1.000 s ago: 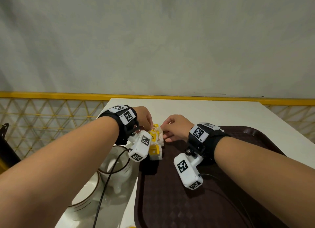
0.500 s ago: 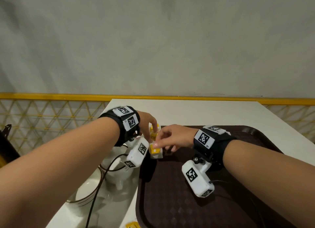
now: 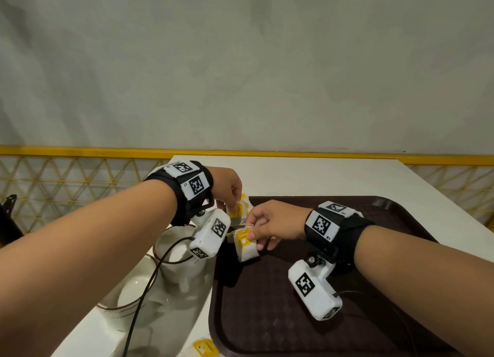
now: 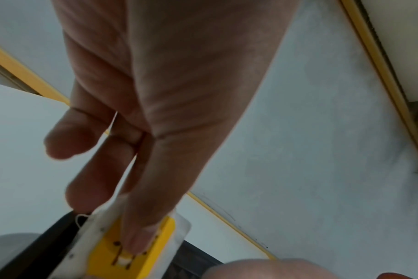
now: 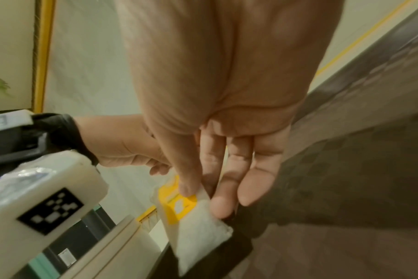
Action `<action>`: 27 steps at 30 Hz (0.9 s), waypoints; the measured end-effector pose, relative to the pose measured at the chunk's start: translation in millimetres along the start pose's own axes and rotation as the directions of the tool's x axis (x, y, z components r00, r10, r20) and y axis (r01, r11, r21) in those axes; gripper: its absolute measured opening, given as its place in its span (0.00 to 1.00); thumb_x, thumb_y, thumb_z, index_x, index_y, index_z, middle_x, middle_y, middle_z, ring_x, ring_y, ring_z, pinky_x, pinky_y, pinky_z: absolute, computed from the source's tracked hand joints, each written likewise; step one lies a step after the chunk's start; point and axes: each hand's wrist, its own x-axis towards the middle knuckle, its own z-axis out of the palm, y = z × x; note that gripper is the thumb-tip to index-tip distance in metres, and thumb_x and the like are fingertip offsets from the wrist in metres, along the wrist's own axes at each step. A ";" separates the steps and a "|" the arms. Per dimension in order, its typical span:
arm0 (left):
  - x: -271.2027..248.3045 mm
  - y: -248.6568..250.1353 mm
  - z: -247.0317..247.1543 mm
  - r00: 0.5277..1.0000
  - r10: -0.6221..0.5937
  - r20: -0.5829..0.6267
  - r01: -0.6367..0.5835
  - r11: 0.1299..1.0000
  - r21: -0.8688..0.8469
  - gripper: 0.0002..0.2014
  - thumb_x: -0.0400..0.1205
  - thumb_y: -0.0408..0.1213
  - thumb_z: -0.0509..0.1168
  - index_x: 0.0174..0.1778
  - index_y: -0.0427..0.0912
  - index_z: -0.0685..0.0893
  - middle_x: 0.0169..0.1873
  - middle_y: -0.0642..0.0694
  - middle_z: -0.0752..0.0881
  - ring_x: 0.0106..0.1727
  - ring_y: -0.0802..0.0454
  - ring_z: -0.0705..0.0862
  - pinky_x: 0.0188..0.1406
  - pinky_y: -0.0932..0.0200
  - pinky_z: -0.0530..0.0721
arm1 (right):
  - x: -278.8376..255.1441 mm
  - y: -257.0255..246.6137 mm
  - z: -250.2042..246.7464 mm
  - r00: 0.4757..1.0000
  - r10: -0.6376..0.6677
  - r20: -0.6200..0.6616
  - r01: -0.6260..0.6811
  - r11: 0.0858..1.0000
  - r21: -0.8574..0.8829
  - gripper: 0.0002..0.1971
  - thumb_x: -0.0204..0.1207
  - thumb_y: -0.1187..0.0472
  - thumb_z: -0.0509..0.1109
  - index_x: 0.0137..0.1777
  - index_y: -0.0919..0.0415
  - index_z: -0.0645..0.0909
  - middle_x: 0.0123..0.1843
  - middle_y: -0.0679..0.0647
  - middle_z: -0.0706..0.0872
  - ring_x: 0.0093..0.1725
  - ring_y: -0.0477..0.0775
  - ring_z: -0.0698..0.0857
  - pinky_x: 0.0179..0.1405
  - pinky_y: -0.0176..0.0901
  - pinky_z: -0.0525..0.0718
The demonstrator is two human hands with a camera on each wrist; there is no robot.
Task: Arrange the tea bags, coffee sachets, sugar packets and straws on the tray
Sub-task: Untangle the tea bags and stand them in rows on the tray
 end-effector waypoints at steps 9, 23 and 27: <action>-0.1 5.6 19.0 0.999 -0.038 0.024 0.039 0.999 -0.037 0.06 0.78 0.32 0.71 0.43 0.44 0.79 0.37 0.45 0.87 0.32 0.56 0.85 0.31 0.63 0.83 | -1.9 2.7 9.1 0.999 0.027 0.037 -0.030 0.996 0.084 0.07 0.79 0.72 0.68 0.46 0.60 0.76 0.36 0.56 0.84 0.36 0.49 0.86 0.37 0.38 0.87; -24.6 -3.0 3.1 0.999 -0.010 0.032 0.012 0.997 -0.073 0.05 0.75 0.32 0.75 0.41 0.41 0.84 0.35 0.47 0.86 0.36 0.56 0.85 0.38 0.62 0.87 | 9.2 -2.9 14.0 0.991 -0.088 -0.100 0.043 0.922 -0.386 0.10 0.69 0.70 0.76 0.50 0.62 0.85 0.36 0.48 0.80 0.34 0.47 0.78 0.36 0.34 0.77; -29.4 0.8 10.8 0.984 -0.010 0.176 0.005 1.000 0.030 0.13 0.74 0.39 0.76 0.54 0.43 0.89 0.44 0.49 0.87 0.41 0.57 0.83 0.40 0.65 0.85 | 16.1 -4.7 16.6 0.977 -0.104 -0.184 0.013 0.899 -0.438 0.04 0.75 0.67 0.71 0.46 0.60 0.86 0.33 0.42 0.78 0.32 0.39 0.77 0.31 0.25 0.74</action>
